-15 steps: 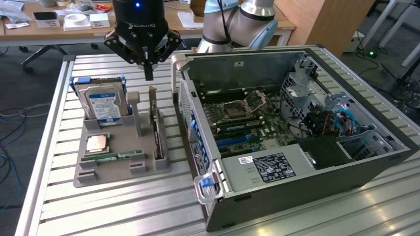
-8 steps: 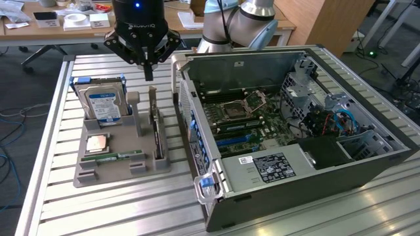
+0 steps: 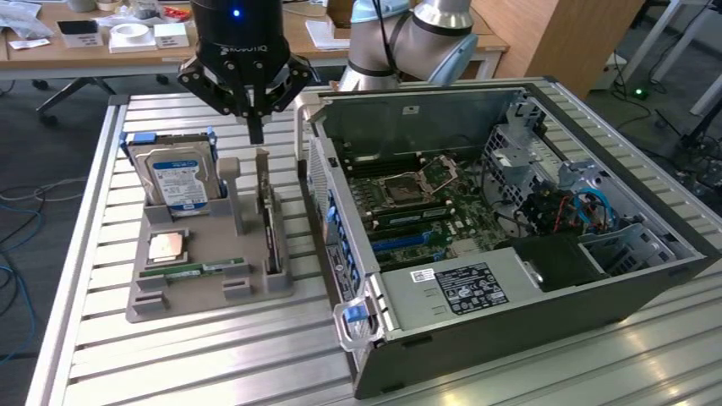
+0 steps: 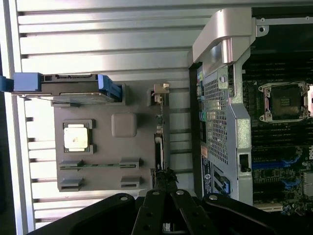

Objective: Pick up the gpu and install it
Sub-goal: 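Reach for the gpu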

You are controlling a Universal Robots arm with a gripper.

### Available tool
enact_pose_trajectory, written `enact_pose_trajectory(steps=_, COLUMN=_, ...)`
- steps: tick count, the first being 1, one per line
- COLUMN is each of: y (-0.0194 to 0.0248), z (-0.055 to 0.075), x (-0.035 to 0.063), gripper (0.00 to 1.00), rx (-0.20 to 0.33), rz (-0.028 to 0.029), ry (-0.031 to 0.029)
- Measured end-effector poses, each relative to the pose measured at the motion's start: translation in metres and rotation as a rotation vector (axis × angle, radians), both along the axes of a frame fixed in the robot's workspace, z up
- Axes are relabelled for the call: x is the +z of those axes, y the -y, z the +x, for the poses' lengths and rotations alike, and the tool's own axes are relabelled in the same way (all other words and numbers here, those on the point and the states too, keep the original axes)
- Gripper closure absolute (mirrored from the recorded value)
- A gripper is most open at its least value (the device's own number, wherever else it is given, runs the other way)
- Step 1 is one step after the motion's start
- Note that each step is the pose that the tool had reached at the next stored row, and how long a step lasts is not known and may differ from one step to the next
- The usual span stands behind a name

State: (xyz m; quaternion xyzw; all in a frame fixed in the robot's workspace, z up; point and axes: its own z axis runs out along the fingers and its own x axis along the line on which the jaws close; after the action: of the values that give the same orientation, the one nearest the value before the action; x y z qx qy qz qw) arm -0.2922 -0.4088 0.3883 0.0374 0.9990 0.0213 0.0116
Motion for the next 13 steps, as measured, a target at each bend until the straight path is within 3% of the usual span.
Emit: enact_pose_trajectory(steps=13, y=0.0151, z=-0.001, x=0.0000, gripper=0.89, rx=0.000, rz=0.0000, ry=0.0000)
